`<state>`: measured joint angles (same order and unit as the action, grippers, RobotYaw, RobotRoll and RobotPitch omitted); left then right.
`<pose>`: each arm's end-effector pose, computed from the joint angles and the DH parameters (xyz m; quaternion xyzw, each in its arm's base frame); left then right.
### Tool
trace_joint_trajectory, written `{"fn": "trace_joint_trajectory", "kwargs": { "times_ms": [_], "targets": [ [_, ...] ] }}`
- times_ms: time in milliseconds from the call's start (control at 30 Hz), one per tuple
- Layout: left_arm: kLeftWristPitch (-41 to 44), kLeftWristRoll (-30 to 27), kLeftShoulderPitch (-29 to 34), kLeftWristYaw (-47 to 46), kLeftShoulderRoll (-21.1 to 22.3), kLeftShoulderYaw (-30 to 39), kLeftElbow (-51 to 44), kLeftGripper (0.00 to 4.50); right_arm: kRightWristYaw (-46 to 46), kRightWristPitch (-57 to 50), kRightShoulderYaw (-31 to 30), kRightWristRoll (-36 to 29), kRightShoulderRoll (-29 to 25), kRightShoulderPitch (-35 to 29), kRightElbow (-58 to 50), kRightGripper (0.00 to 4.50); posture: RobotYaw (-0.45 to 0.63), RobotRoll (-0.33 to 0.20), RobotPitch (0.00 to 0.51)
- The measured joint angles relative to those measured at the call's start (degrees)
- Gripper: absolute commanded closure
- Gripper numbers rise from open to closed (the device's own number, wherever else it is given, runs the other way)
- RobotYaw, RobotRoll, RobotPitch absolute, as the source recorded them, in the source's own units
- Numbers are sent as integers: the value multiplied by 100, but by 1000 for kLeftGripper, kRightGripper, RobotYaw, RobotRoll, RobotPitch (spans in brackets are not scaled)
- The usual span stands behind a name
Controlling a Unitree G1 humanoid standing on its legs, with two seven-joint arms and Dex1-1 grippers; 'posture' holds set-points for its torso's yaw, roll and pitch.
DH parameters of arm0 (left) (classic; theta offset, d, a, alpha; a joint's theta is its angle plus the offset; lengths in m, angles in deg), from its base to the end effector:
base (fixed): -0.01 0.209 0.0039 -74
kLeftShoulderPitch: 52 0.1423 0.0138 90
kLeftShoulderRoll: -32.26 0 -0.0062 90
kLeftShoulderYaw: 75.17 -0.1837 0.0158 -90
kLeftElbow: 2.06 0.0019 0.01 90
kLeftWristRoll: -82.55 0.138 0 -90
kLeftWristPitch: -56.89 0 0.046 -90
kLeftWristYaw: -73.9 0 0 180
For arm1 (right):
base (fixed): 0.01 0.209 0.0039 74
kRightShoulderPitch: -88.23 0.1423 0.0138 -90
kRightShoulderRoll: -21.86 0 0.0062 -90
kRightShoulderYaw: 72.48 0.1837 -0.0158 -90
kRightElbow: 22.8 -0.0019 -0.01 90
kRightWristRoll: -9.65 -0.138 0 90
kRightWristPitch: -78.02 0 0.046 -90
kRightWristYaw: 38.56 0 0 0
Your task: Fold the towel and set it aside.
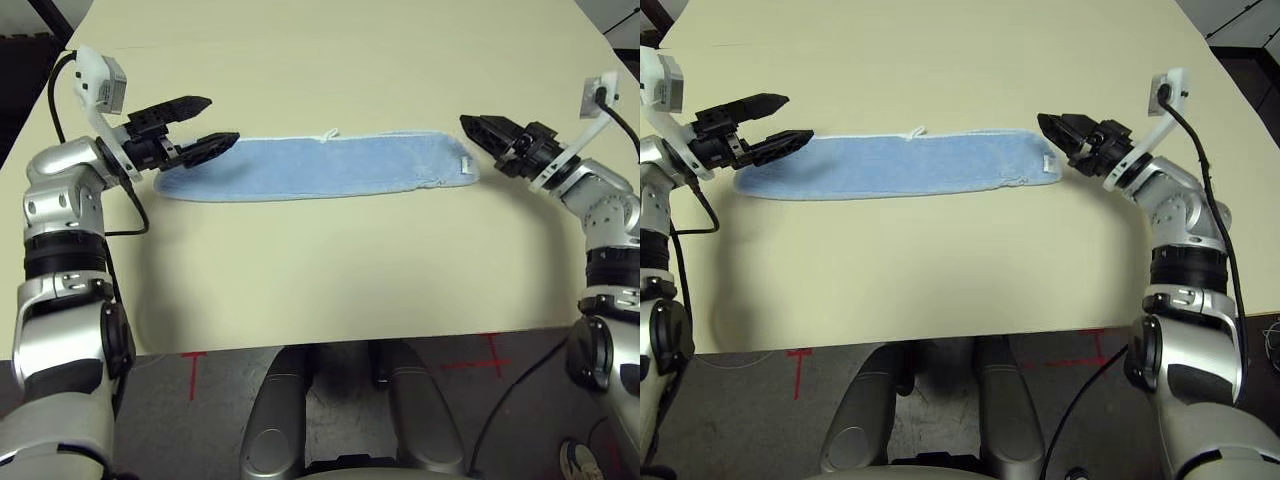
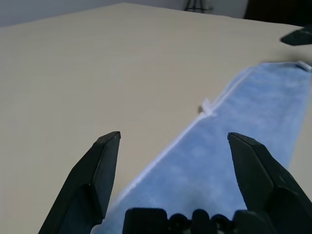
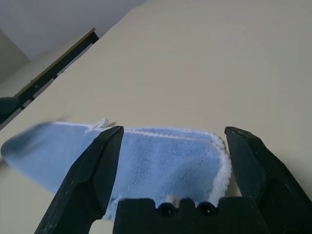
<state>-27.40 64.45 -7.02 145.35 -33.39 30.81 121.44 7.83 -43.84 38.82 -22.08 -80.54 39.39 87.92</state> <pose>0.2997 0.3203 0.2210 0.1225 -0.0871 -0.4100 0.8996 0.3042 -0.2745 0.1878 0.1513 -0.0560 0.3191 0.9339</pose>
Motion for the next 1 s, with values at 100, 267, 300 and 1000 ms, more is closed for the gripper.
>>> {"fn": "trace_joint_trajectory", "kwargs": {
  "times_ms": [100,267,300,1000],
  "targets": [
    [-66,-33,286,622,157,-216,0,43,10,-26,-1,-45,-104,-39,-29,0,46,0,304],
    [-169,-31,248,1257,513,-475,88,43,-17,-430,30,-349,-250,-41,-149,0,49,0,306],
    [-186,-31,230,1348,557,-500,99,43,-105,-628,115,-482,-249,-45,-183,0,50,0,306],
    [-248,-217,526,1537,637,-585,-415,43,-4159,-2829,1858,-4173,1281,-1505,-2342,0,55,0,309]
  ]
}}
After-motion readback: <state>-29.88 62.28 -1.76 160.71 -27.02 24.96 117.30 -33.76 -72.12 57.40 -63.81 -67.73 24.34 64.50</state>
